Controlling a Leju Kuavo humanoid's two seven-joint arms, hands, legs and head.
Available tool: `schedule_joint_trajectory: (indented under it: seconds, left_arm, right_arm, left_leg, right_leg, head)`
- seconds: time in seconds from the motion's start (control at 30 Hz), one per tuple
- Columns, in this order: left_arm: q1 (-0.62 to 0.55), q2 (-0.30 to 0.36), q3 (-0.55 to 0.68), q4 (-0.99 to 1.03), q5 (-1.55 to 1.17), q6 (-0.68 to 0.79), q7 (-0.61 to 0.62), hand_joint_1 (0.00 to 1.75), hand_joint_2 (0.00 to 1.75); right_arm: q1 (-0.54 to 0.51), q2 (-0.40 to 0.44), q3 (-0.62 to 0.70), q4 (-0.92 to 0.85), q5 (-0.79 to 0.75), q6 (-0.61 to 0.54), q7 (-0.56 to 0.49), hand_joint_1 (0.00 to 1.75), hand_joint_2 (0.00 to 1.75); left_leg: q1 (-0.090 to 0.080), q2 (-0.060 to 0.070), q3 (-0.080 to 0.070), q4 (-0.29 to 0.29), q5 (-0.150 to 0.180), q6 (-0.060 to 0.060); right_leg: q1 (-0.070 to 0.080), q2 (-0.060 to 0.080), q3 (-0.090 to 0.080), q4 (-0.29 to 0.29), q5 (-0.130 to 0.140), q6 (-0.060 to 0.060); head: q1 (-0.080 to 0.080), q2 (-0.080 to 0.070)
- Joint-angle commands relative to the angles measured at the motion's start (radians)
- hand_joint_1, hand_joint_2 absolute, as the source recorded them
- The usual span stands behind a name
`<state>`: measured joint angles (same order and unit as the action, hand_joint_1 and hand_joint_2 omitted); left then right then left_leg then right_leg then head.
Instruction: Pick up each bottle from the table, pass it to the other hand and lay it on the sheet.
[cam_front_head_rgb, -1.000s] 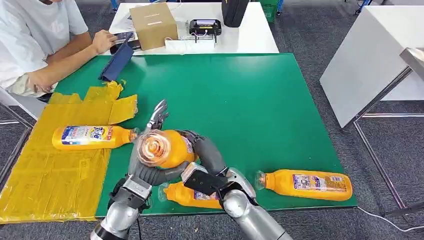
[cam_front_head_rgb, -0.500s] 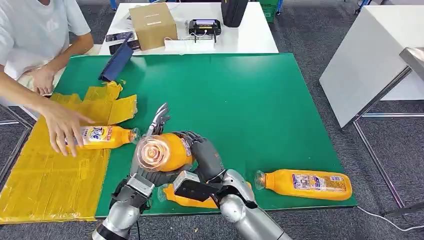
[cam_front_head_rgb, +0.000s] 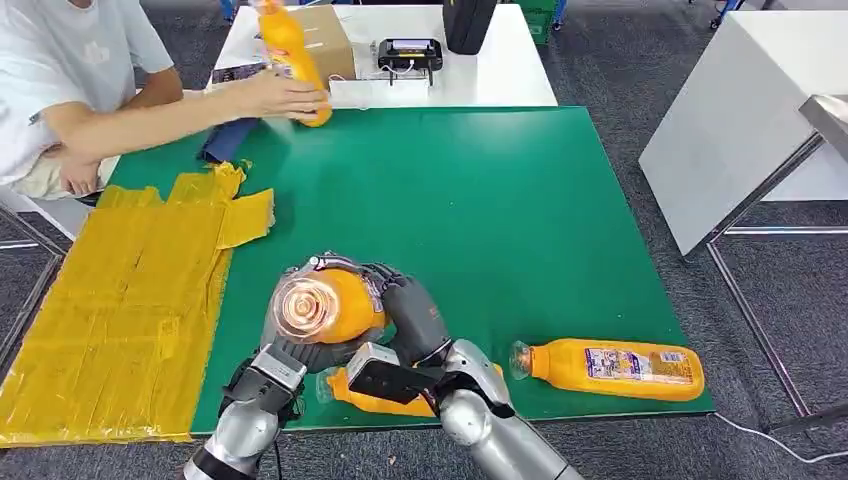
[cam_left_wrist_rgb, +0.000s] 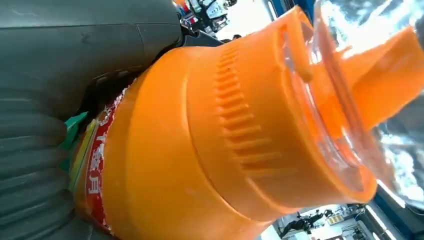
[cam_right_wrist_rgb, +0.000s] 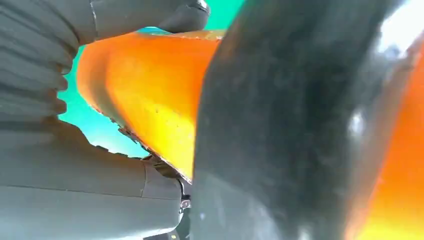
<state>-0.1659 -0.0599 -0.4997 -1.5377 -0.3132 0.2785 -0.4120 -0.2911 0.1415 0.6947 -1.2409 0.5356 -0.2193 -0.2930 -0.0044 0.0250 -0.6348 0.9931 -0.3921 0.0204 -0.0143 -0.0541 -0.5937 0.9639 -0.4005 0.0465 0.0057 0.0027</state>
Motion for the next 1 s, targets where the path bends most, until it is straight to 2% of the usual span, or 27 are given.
schedule_joint_trajectory:
  seconds: [0.03, 0.07, 0.13, 0.17, 0.27, 0.37, 0.43, 0.47, 0.5, 0.53, 0.57, 0.6, 0.63, 0.7, 0.83, 1.0]
  left_arm:
    - [-0.078, 0.005, 0.03, 0.061, 0.009, -0.001, 0.009, 1.75, 1.75]
    - [-0.082, 0.006, 0.033, 0.059, 0.009, 0.001, 0.011, 1.75, 1.75]
    - [-0.088, 0.006, 0.054, 0.051, 0.013, 0.016, 0.014, 1.75, 1.75]
    - [-0.099, 0.009, 0.07, 0.051, -0.037, 0.074, 0.011, 1.75, 1.75]
    - [-0.165, 0.034, 0.107, 0.107, -0.361, 0.261, 0.106, 1.75, 1.75]
    - [-0.177, 0.036, 0.11, 0.116, -0.363, 0.262, 0.104, 1.75, 1.75]
    - [-0.227, 0.047, 0.139, 0.201, -0.754, 0.343, 0.291, 1.75, 1.75]
    - [-0.252, 0.05, 0.145, 0.23, -0.85, 0.341, 0.34, 1.75, 1.75]
    - [-0.296, 0.072, 0.165, 0.291, -1.119, 0.331, 0.474, 1.75, 1.75]
    - [-0.33, 0.09, 0.169, 0.339, -1.245, 0.309, 0.53, 1.75, 1.75]
    - [-0.371, 0.134, 0.126, 0.386, -1.258, 0.302, 0.582, 1.75, 1.75]
    - [-0.424, 0.19, 0.023, 0.446, -1.258, 0.238, 0.672, 1.75, 1.75]
    - [-0.479, 0.214, -0.067, 0.538, -1.258, 0.185, 0.743, 1.75, 1.75]
    - [-0.551, 0.221, -0.158, 0.713, -1.258, 0.108, 0.795, 1.75, 1.75]
    - [-0.612, 0.166, -0.073, 1.024, -1.258, 0.039, 0.776, 1.75, 1.75]
    - [-0.62, 0.165, -0.071, 1.057, -1.258, 0.036, 0.78, 1.75, 1.75]
  right_arm:
    - [-0.011, -0.029, 0.05, 0.008, 0.008, -0.016, -0.014, 1.15, 1.75]
    - [-0.002, -0.022, 0.038, 0.0, 0.012, -0.042, -0.015, 0.0, 1.75]
    - [0.005, -0.019, 0.034, -0.013, 0.006, -0.049, -0.019, 0.0, 1.75]
    - [0.012, -0.019, 0.028, -0.031, 0.003, -0.065, -0.026, 0.0, 1.75]
    - [0.054, -0.039, 0.01, -0.134, 0.001, -0.114, -0.038, 0.0, 1.75]
    - [0.061, -0.046, 0.008, -0.154, 0.001, -0.116, -0.038, 0.0, 1.75]
    - [0.078, -0.065, 0.002, -0.197, 0.081, -0.177, -0.026, 0.0, 1.75]
    - [0.087, -0.074, -0.002, -0.224, 0.095, -0.184, -0.02, 0.0, 1.75]
    - [0.095, -0.084, -0.006, -0.258, 0.123, -0.192, -0.009, 0.0, 1.75]
    - [0.099, -0.088, -0.01, -0.278, 0.149, -0.2, 0.002, 0.0, 1.75]
    - [0.102, -0.092, -0.01, -0.293, 0.169, -0.202, 0.01, 0.0, 1.75]
    - [0.096, -0.099, 0.0, -0.3, 0.232, -0.212, 0.022, 0.0, 1.75]
    - [0.09, -0.101, 0.018, -0.309, 0.266, -0.184, 0.04, 0.0, 1.75]
    - [0.069, -0.111, 0.063, -0.285, 0.316, -0.096, 0.08, 0.0, 1.75]
    - [0.067, -0.113, 0.121, -0.218, 0.361, -0.07, 0.101, 0.0, 1.75]
    - [0.067, -0.119, 0.13, -0.208, 0.35, -0.06, 0.092, 0.0, 1.75]
  left_leg:
    - [0.001, -0.003, 0.004, 0.0, -0.002, -0.001]
    - [0.001, -0.002, 0.002, -0.001, -0.001, -0.001]
    - [0.002, -0.003, 0.003, 0.0, -0.001, -0.001]
    - [0.001, -0.002, 0.002, 0.0, -0.001, -0.001]
    - [0.001, -0.002, 0.002, 0.0, -0.001, -0.001]
    - [0.002, -0.004, 0.005, 0.001, -0.002, -0.002]
    - [0.001, -0.003, 0.003, 0.0, 0.0, -0.001]
    - [0.002, -0.004, 0.006, 0.0, -0.002, -0.002]
    - [0.001, -0.004, 0.004, 0.0, -0.001, -0.001]
    - [0.001, -0.004, 0.002, 0.0, 0.0, -0.001]
    - [0.002, -0.006, 0.005, 0.001, -0.001, -0.002]
    - [0.001, -0.004, 0.003, 0.0, 0.0, -0.001]
    - [0.001, -0.004, 0.002, 0.0, 0.0, -0.001]
    - [0.0, -0.006, 0.003, -0.001, 0.001, -0.001]
    - [0.001, -0.003, 0.008, -0.002, 0.0, -0.002]
    - [0.003, 0.001, 0.006, 0.0, -0.001, -0.003]
  right_leg:
    - [0.001, 0.002, 0.005, 0.0, -0.002, -0.002]
    - [0.0, 0.001, 0.003, -0.001, -0.001, -0.001]
    - [0.001, 0.002, 0.004, 0.0, -0.002, -0.002]
    - [0.0, 0.002, 0.002, 0.0, -0.001, -0.001]
    - [0.001, 0.001, 0.002, 0.0, -0.001, -0.001]
    - [0.001, 0.002, 0.006, 0.001, -0.003, -0.002]
    - [0.0, 0.001, 0.003, -0.001, -0.001, -0.001]
    - [0.001, 0.002, 0.007, 0.0, -0.003, -0.002]
    - [0.0, 0.001, 0.005, -0.001, -0.001, -0.001]
    - [0.0, -0.001, 0.003, 0.0, -0.001, -0.001]
    - [0.001, 0.0, 0.006, 0.0, -0.003, -0.002]
    - [0.0, 0.0, 0.003, 0.0, -0.001, -0.002]
    - [0.0, -0.001, 0.003, 0.0, -0.001, -0.002]
    - [0.0, -0.002, 0.004, 0.0, -0.001, -0.002]
    - [0.001, 0.002, 0.007, -0.002, 0.0, -0.003]
    - [0.001, 0.006, 0.006, 0.0, -0.001, -0.002]
  head:
    - [0.0, 0.0]
    - [0.0, 0.0]
    - [0.0, 0.0]
    - [0.0, 0.0]
    - [0.0, 0.0]
    - [0.0, 0.0]
    - [0.001, 0.0]
    - [0.0, 0.0]
    - [0.0, 0.0]
    - [0.001, 0.0]
    - [0.001, 0.0]
    - [0.0, 0.0]
    - [0.001, 0.0]
    - [0.002, 0.0]
    - [0.0, 0.0]
    - [0.0, 0.0]
